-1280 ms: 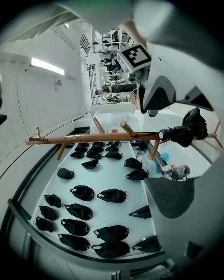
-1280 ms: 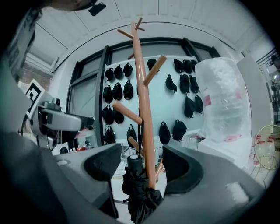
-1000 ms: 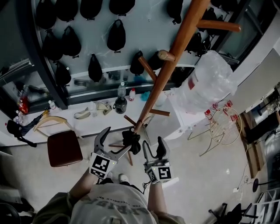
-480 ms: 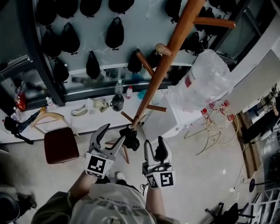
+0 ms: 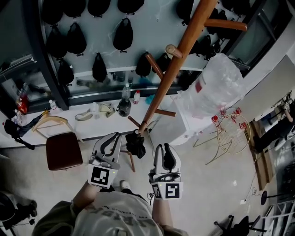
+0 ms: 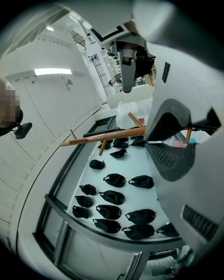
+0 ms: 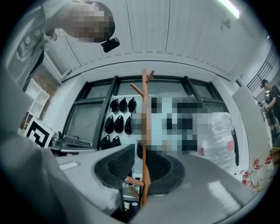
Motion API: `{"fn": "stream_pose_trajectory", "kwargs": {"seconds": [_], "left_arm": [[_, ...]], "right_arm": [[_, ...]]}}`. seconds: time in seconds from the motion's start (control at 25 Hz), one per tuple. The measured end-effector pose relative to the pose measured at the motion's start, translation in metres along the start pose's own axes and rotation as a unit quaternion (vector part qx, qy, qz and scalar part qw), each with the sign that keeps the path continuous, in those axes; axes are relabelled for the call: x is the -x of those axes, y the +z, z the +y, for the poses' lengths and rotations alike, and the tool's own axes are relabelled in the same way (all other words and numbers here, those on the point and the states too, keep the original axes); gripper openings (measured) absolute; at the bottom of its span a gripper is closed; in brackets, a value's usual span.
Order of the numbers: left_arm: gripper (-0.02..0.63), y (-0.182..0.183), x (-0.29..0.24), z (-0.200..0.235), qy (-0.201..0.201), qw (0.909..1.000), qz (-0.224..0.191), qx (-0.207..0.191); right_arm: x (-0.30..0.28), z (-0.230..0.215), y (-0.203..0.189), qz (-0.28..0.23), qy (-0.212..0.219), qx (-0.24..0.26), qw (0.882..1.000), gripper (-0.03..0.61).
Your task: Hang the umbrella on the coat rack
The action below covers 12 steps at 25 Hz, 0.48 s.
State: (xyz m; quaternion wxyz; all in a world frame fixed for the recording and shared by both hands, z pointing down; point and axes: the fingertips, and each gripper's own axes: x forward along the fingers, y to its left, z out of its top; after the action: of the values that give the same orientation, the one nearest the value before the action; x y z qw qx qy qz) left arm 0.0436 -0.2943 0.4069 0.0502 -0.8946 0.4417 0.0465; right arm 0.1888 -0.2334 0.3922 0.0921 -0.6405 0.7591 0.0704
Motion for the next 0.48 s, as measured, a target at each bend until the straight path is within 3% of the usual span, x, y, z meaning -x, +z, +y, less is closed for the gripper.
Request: {"fn": "stream_pose_trajectory", "kwargs": {"seconds": [0.08, 0.16, 0.48], "left_arm": [[0.016, 0.004, 0.001, 0.000, 0.000, 1.0000, -0.004, -0.002], [0.011, 0.008, 0.002, -0.001, -0.001, 1.0000, -0.007, -0.003], [0.011, 0.019, 0.003, -0.005, -0.012, 0.9997, -0.020, 0.010]], "right_arm": [[-0.001, 0.001, 0.001, 0.003, -0.004, 0.008, 1.000, 0.078], [-0.002, 0.002, 0.001, 0.006, -0.014, 0.018, 1.000, 0.003], [-0.003, 0.005, 0.014, -0.005, -0.019, 0.035, 0.999, 0.002]]}}
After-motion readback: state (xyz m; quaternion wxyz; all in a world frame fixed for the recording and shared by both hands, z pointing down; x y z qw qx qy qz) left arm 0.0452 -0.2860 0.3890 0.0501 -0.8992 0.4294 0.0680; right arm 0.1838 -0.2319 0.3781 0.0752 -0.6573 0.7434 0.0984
